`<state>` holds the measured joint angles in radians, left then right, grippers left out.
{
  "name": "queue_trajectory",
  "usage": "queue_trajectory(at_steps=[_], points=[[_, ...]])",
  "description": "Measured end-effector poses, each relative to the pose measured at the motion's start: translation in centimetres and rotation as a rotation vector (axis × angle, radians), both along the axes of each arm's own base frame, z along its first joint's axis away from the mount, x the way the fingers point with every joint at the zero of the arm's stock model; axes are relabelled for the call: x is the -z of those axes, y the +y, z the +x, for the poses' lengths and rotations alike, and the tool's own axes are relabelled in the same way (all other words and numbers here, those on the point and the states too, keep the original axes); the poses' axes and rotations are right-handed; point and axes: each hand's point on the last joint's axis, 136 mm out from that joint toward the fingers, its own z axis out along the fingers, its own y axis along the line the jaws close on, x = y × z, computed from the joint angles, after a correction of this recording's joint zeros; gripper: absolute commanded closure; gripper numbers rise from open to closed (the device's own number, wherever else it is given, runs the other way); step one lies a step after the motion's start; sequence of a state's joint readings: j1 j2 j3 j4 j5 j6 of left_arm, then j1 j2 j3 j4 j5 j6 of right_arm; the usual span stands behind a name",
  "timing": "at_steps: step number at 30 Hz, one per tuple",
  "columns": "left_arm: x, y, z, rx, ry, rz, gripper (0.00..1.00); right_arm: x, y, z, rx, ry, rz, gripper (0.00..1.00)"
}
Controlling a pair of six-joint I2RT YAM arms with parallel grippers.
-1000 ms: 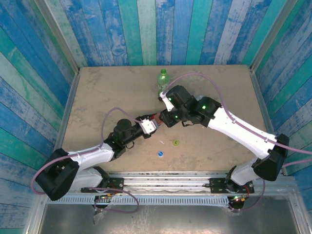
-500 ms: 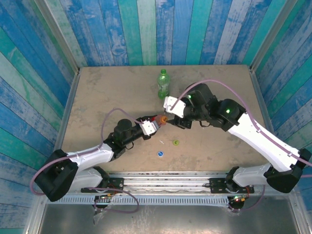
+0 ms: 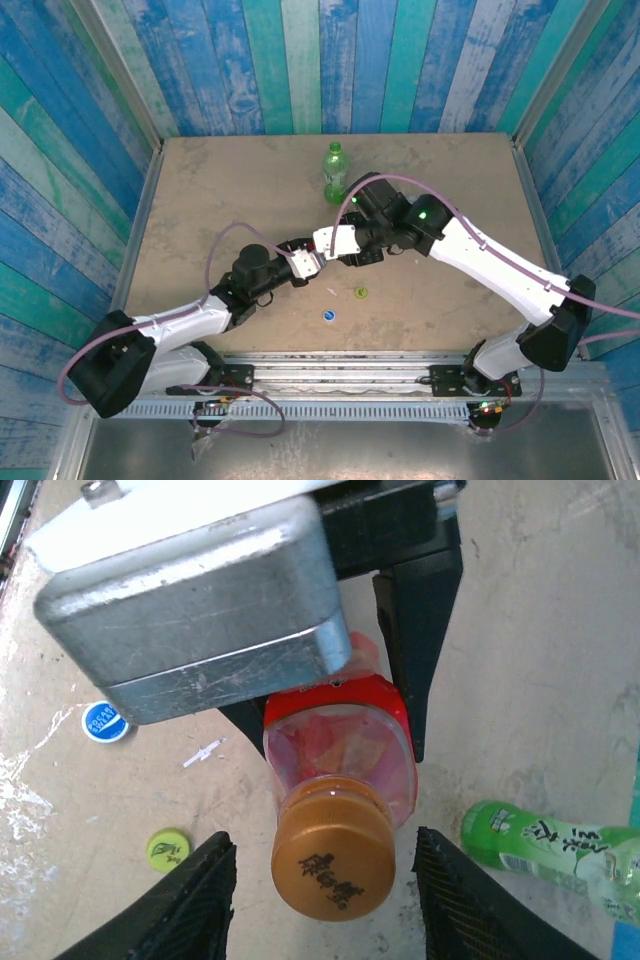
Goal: Screw on the bottle caps
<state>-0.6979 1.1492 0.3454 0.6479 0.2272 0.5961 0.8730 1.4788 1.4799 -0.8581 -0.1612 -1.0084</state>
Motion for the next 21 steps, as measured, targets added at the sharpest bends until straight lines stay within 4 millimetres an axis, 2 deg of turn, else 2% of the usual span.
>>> queue_trajectory(at_steps=[7, 13, 16, 21], points=[[0.2, 0.0, -0.1, 0.004, 0.004, 0.007, 0.49, 0.2, 0.2, 0.2, 0.0, 0.001, -0.012, 0.75], [0.3, 0.1, 0.0, -0.001, 0.007, 0.01, 0.48, 0.2, 0.2, 0.3, 0.059, 0.035, -0.001, 0.84], [0.1, 0.2, 0.2, -0.012, 0.004, 0.008, 0.49, 0.1, 0.3, 0.9, 0.21, 0.098, 0.042, 0.91], [-0.6, 0.4, 0.9, -0.044, -0.01, -0.001, 0.49, -0.7, 0.5, 1.9, 0.654, 0.319, 0.223, 0.92]])
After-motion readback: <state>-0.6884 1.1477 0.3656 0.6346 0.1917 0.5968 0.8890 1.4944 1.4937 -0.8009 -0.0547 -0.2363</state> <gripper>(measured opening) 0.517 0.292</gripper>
